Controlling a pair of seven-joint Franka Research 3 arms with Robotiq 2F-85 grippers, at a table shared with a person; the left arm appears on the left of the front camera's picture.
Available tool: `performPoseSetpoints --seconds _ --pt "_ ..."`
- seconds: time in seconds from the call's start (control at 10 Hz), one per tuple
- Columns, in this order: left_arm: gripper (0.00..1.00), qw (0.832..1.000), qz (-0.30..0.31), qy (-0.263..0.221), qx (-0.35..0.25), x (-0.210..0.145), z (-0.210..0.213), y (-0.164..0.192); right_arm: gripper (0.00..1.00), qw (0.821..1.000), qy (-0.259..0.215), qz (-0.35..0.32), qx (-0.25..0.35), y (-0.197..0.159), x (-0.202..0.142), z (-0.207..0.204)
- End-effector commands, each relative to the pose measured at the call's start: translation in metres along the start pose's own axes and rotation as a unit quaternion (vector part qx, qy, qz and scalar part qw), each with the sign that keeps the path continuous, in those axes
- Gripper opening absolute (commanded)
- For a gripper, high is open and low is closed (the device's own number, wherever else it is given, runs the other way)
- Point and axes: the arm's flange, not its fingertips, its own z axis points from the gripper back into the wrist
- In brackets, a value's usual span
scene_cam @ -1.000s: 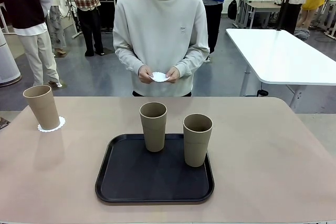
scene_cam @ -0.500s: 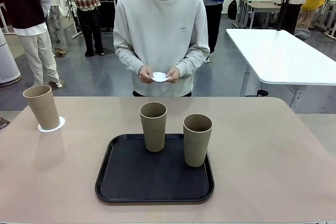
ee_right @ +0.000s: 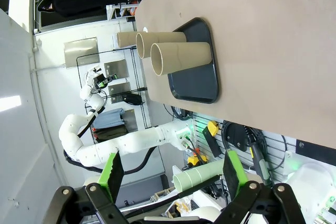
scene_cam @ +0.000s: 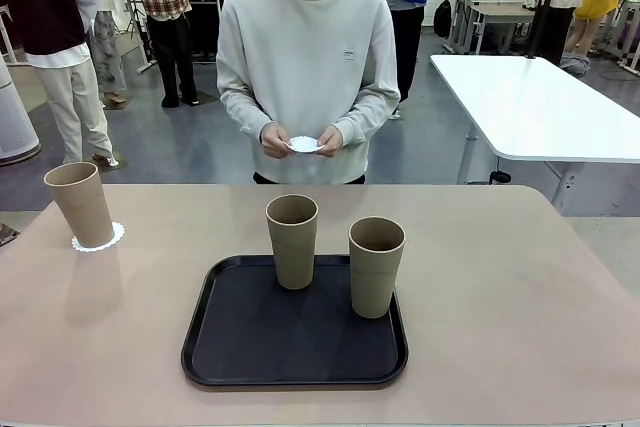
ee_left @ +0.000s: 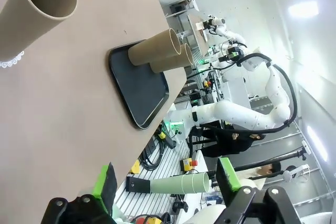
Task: Place coasters on the table and set cups on them.
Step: Take one Reusable plastic cup from the Flat Tray and place it on a coaster set by the human.
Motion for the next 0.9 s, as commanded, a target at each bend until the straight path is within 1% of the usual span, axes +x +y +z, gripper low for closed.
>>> performPoseSetpoints --seconds 0.0,0.8 --pt "1.00 1.000 0.002 -0.003 -0.001 -0.0015 -0.0001 -0.0033 1.00 1.000 -0.002 0.009 0.009 0.0004 0.0017 0.0005" --pt "1.00 1.000 0.002 -0.003 -0.001 -0.0015 -0.0001 -0.0033 1.00 1.000 -0.002 0.009 0.009 0.0004 0.0017 0.0005"
